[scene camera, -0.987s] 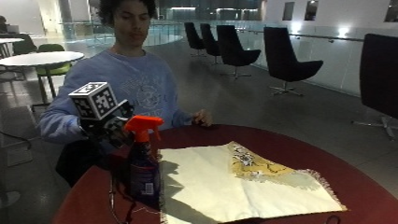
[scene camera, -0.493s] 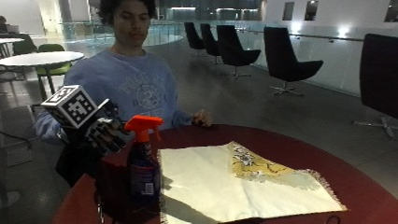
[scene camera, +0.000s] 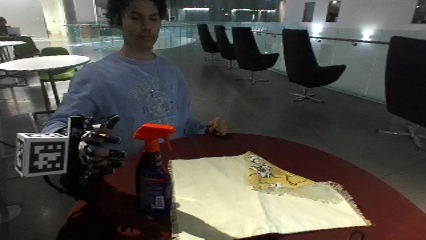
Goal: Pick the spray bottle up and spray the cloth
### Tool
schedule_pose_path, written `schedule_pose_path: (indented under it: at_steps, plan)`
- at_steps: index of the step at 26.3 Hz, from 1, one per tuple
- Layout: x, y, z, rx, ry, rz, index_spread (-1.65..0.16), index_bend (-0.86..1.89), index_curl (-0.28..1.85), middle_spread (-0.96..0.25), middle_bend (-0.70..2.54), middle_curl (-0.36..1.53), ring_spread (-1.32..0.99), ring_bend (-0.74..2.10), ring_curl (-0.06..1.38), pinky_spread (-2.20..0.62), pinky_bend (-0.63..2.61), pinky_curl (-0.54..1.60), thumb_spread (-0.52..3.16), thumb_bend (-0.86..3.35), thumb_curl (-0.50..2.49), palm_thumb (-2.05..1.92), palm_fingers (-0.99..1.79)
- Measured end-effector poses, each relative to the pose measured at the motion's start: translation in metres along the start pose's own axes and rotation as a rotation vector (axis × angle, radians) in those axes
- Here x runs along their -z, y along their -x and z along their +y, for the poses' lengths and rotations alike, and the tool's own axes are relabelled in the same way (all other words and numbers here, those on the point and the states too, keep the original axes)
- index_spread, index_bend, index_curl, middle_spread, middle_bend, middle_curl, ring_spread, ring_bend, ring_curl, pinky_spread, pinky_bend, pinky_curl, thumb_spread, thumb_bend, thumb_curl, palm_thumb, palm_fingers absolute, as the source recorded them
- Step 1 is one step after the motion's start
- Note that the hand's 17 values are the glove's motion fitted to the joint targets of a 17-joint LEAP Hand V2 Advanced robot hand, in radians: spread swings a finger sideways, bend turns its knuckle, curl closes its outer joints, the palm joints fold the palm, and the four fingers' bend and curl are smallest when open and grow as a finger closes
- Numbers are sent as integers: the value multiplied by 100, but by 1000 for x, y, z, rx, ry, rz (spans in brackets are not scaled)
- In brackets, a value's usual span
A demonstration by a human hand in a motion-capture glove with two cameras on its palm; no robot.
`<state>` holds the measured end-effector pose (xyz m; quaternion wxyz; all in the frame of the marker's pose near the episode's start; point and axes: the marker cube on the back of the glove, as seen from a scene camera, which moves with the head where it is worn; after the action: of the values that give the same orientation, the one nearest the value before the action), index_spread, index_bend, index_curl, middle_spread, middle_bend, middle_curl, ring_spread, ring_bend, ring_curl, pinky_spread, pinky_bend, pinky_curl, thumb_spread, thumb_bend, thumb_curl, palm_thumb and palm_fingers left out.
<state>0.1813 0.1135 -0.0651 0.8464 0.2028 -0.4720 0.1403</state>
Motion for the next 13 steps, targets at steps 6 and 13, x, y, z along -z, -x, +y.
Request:
schedule_pose_path:
  at_steps: [6,13]
  plan:
    - [2,-7,-7,-8,-26,-42,-35,10,23,-3,29,38,2,40,33,19,26,34,109,-2,29,62,71]
    - [-3,-15,-33,-11,-39,-15,-35,10,22,-2,29,39,1,41,34,19,25,34,108,-2,30,64,71]
